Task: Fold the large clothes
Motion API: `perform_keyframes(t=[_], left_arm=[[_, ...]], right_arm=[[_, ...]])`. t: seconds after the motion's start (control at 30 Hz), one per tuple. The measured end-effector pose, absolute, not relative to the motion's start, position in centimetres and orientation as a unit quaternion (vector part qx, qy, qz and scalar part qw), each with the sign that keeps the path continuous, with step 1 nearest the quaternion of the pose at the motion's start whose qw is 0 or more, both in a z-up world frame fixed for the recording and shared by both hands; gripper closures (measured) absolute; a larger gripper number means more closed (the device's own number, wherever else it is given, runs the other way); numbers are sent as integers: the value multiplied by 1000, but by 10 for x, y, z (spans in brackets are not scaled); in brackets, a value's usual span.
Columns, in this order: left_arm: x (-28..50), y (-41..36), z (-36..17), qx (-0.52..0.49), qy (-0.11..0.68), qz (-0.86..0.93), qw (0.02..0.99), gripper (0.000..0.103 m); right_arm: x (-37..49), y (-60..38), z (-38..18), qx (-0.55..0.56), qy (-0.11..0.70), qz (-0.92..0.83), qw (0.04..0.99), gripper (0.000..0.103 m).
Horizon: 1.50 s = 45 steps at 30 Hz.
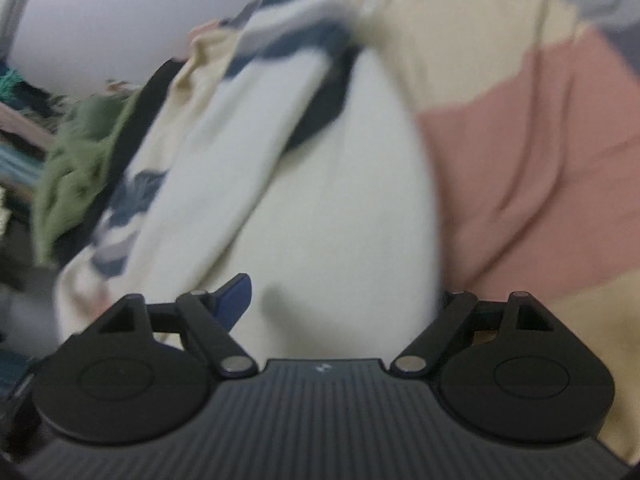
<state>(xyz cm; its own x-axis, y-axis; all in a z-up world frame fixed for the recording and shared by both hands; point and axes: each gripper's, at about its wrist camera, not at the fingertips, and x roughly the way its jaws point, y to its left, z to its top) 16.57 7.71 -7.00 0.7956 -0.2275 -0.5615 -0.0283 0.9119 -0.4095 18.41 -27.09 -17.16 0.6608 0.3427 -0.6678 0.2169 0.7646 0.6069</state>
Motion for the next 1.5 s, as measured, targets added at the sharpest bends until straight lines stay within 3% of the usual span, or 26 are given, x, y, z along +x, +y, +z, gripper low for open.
perform_keyframes(t=[0.07,0.13,0.2,0.3,0.9,0.97,1.03,1.1,1.5], left_arm=[[163,81,-69,-213,313,-51,924,38],[159,85,-68,-227,309,-50,922,38],[156,91,-67,-242,305,-48,920,38],[151,100,-66,-262,301,-41,916,38],[159,159,-88,-400,279,37,872,37],[160,164,-91,-418,272,45,865,37],[161,170,-94,-438,265,52,857,36],[161,178,-100,-465,255,59,845,36],[159,225,-138,-644,168,91,741,36]], right_arm=[[181,-261,-170,316,419,41,850,36],[176,-256,-165,290,417,31,861,74],[172,-256,-158,290,401,26,868,83],[163,-254,-145,271,375,7,887,84],[163,-246,-141,221,370,-31,902,80],[163,-246,-138,211,366,-43,905,76],[162,-247,-135,205,356,-56,910,46],[160,-249,-130,205,336,-63,917,33],[171,-195,-111,84,279,19,957,33]])
